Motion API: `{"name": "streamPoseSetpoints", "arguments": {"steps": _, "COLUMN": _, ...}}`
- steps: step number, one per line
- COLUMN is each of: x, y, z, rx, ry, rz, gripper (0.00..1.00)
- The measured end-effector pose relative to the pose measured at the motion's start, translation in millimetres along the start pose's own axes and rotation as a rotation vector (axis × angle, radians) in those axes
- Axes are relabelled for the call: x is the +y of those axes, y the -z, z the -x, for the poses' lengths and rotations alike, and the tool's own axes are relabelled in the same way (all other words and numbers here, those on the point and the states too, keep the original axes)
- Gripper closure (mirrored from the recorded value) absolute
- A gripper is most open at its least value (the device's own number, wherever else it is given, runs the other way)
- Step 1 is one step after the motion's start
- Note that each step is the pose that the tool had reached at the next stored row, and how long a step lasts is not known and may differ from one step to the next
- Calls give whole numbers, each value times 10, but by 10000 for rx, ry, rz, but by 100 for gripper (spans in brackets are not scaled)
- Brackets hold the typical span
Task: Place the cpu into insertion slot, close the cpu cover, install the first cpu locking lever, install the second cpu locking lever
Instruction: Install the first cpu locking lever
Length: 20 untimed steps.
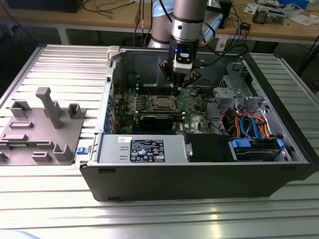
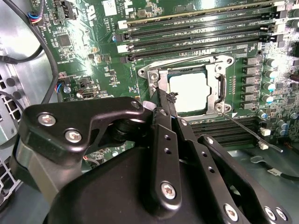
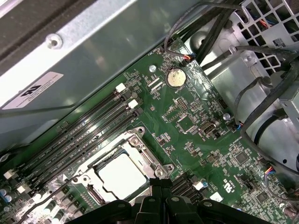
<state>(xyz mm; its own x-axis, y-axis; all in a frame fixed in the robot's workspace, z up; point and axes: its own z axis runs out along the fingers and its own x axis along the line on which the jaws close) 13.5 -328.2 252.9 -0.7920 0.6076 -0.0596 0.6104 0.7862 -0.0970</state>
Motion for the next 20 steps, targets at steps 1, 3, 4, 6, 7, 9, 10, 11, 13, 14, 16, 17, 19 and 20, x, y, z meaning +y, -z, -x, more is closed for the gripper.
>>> {"name": "streamPoseSetpoints", "arguments": {"steps": 1, "x": 0, "y": 0, "z": 0, "rx": -1, "ry": 13, "rz": 0, "gripper": 89}}
{"name": "streamPoseSetpoints", "arguments": {"steps": 3, "x": 0, "y": 0, "z": 0, "rx": -3, "ry": 29, "rz": 1, "gripper": 89}}
{"name": "streamPoseSetpoints", "arguments": {"steps": 4, "x": 0, "y": 0, "z": 0, "rx": -4, "ry": 38, "rz": 2, "gripper": 89}}
{"name": "streamPoseSetpoints", "arguments": {"steps": 6, "x": 0, "y": 0, "z": 0, "rx": -5, "ry": 54, "rz": 3, "gripper": 89}}
{"name": "streamPoseSetpoints", "arguments": {"steps": 7, "x": 0, "y": 0, "z": 0, "rx": -6, "ry": 62, "rz": 3, "gripper": 89}}
{"name": "streamPoseSetpoints", "arguments": {"steps": 9, "x": 0, "y": 0, "z": 0, "rx": -8, "ry": 78, "rz": 5, "gripper": 89}}
{"name": "streamPoseSetpoints", "arguments": {"steps": 10, "x": 0, "y": 0, "z": 0, "rx": -8, "ry": 88, "rz": 5, "gripper": 89}}
{"name": "streamPoseSetpoints", "arguments": {"steps": 11, "x": 0, "y": 0, "z": 0, "rx": -9, "ry": 95, "rz": 6, "gripper": 89}}
{"name": "streamPoseSetpoints", "arguments": {"steps": 13, "x": 0, "y": 0, "z": 0, "rx": -11, "ry": 111, "rz": 6, "gripper": 89}}
{"name": "streamPoseSetpoints", "arguments": {"steps": 14, "x": 0, "y": 0, "z": 0, "rx": -12, "ry": 121, "rz": 7, "gripper": 89}}
{"name": "streamPoseSetpoints", "arguments": {"steps": 16, "x": 0, "y": 0, "z": 0, "rx": -13, "ry": 140, "rz": 9, "gripper": 89}}
{"name": "streamPoseSetpoints", "arguments": {"steps": 17, "x": 0, "y": 0, "z": 0, "rx": -14, "ry": 147, "rz": 9, "gripper": 89}}
{"name": "streamPoseSetpoints", "arguments": {"steps": 19, "x": 0, "y": 0, "z": 0, "rx": -16, "ry": 164, "rz": 10, "gripper": 89}}
{"name": "streamPoseSetpoints", "arguments": {"steps": 20, "x": 0, "y": 0, "z": 0, "rx": -17, "ry": 171, "rz": 10, "gripper": 89}}
